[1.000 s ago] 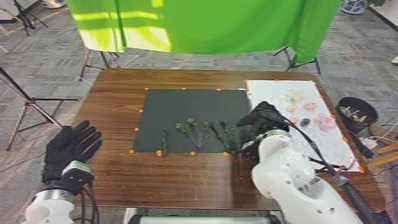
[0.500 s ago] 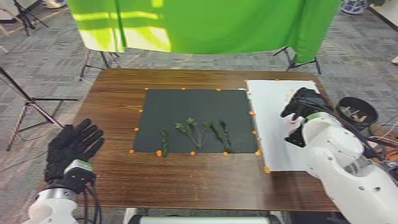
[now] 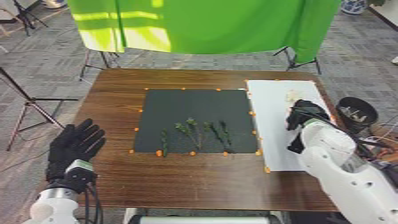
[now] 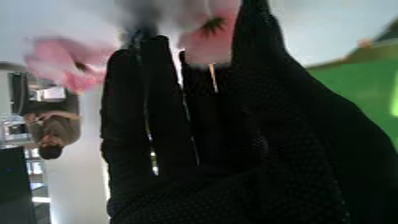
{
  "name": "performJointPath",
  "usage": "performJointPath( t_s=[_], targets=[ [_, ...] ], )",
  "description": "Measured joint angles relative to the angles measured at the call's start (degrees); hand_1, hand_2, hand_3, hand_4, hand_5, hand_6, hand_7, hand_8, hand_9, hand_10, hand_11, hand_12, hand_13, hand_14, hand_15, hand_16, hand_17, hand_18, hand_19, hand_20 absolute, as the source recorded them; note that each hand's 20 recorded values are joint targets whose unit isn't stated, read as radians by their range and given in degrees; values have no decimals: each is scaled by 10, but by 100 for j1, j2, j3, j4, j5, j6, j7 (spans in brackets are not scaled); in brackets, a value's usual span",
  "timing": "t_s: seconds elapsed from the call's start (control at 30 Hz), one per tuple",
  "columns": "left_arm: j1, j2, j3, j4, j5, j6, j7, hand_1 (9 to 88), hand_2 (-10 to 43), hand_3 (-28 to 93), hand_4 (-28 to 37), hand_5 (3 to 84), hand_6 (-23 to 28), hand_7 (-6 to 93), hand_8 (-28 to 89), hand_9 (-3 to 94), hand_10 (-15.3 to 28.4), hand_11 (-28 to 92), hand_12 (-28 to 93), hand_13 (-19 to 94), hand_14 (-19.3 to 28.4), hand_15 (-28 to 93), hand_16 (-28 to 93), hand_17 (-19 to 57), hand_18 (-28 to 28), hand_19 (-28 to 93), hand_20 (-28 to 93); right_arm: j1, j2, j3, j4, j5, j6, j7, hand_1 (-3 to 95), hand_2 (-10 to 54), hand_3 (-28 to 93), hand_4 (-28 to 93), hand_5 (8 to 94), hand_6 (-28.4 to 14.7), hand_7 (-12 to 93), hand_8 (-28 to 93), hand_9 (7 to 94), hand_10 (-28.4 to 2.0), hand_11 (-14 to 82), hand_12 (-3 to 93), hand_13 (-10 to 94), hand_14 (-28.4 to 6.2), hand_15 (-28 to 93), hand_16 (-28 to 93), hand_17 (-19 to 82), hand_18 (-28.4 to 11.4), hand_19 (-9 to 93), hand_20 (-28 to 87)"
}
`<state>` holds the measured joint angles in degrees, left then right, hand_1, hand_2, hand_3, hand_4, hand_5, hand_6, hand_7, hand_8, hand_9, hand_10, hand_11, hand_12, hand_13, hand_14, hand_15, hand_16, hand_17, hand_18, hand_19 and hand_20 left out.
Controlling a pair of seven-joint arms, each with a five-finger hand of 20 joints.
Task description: Arrange flowers
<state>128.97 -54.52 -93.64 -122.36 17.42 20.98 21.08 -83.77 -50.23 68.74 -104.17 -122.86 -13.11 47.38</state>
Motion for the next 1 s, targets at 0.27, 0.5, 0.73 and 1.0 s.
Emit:
performJointPath(
  t_s=[0.27,0.5,0.73,1.0],
  targets=[
    [-36,-29,26,4,20,-3,-46,313,159,704,-283,467,117,188,-96,397,178,343,111,282,189,512,-110,-62,171,443,100,-49,4,-165,186,-113,796,7,661,-95,687,-283,786,29,172,24,867,-88,23,272,783,-61,148,395,372,-178,828,270],
    [-44,-60,53,10,17,-15,-64,314,159,704,-283,466,117,188,-96,396,178,344,111,282,188,512,-110,-61,171,443,99,-151,38,-337,232,-357,1369,-56,658,-95,702,-283,850,34,167,47,923,-79,24,262,753,-62,115,375,354,-172,804,254],
    [-59,-62,63,27,14,-40,-105,314,159,703,-283,466,116,190,-97,397,178,343,111,282,188,512,-110,-62,171,443,99,-204,169,-420,68,-478,1859,-156,654,-95,711,-283,864,32,165,49,934,-82,33,257,749,-61,120,368,343,-169,805,229],
    [-42,-64,63,26,19,-67,-128,313,159,702,-283,466,117,187,-96,397,179,342,111,281,189,511,-110,-62,171,442,99,-110,253,-489,-585,-61,2086,-828,652,-95,707,-283,859,38,167,52,929,-77,26,265,747,-53,126,376,328,-159,795,226]
  ],
)
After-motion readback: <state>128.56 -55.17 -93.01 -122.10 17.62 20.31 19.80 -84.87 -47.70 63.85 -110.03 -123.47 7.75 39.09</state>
